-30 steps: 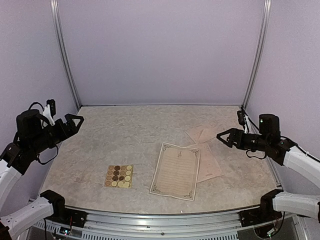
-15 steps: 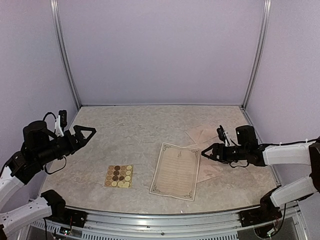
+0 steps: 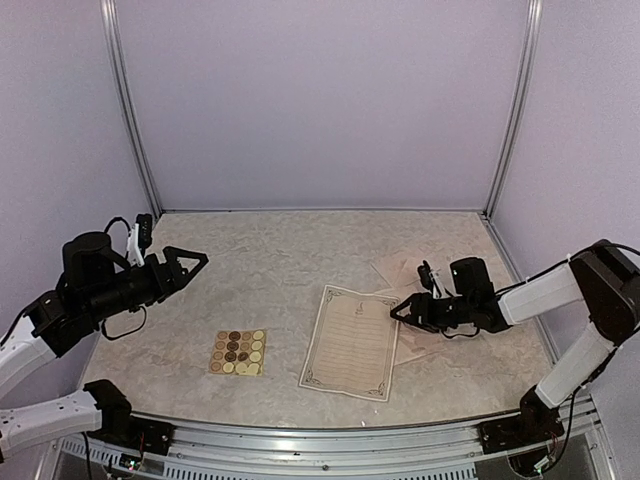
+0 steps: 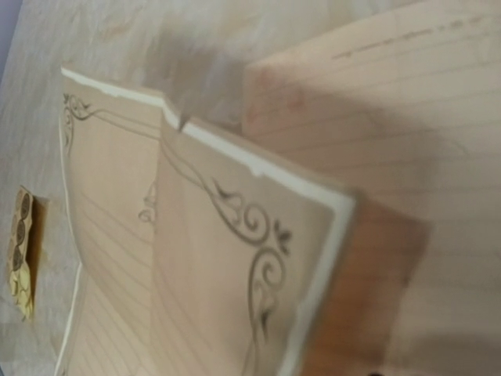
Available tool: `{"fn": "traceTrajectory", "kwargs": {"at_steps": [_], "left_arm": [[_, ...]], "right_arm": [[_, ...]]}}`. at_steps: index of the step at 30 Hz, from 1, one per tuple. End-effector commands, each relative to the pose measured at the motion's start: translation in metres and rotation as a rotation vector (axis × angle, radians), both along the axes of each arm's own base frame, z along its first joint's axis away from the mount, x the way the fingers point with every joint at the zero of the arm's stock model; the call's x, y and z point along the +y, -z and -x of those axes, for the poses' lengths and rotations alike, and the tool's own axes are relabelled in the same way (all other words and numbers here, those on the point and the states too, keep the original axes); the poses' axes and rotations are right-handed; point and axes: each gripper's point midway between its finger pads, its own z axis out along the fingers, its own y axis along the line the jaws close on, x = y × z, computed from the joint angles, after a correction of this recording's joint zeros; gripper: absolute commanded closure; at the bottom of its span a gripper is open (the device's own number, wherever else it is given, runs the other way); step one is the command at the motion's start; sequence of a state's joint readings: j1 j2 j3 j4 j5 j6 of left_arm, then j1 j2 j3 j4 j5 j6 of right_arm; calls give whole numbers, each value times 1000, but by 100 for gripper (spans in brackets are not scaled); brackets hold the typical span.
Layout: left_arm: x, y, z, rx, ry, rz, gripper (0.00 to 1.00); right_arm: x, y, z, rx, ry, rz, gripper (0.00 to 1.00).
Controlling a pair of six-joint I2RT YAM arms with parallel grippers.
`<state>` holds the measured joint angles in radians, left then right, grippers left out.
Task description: Place the letter into the envelope and seal it
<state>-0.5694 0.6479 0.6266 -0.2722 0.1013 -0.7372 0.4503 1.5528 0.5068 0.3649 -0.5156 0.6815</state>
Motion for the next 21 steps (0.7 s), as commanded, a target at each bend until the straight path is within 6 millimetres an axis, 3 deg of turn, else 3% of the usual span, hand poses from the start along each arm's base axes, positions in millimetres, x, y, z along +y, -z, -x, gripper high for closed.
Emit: {"fn": "traceTrajectory", "kwargs": {"at_steps": [1,14,18,20,21], "left_arm": [[-1,-28,1,-65,-1,51,17],[-6,-37,1,-68,14,69,26],[-6,-37,1,-64,15,67,29],[-8,-37,0,-62,18,66,30],[-8,-37,1,-62,20,67,31]], "right_arm": [[19,-4,-12,-32,-25,-30,43],[32,5,-19,-5,-22,-81,59],[36,-3,-18,-12,-32,-119,82],[38,-17,-17,-32,-38,-153,98],[38,-25,-17,-46,-39,-167,100]]}}
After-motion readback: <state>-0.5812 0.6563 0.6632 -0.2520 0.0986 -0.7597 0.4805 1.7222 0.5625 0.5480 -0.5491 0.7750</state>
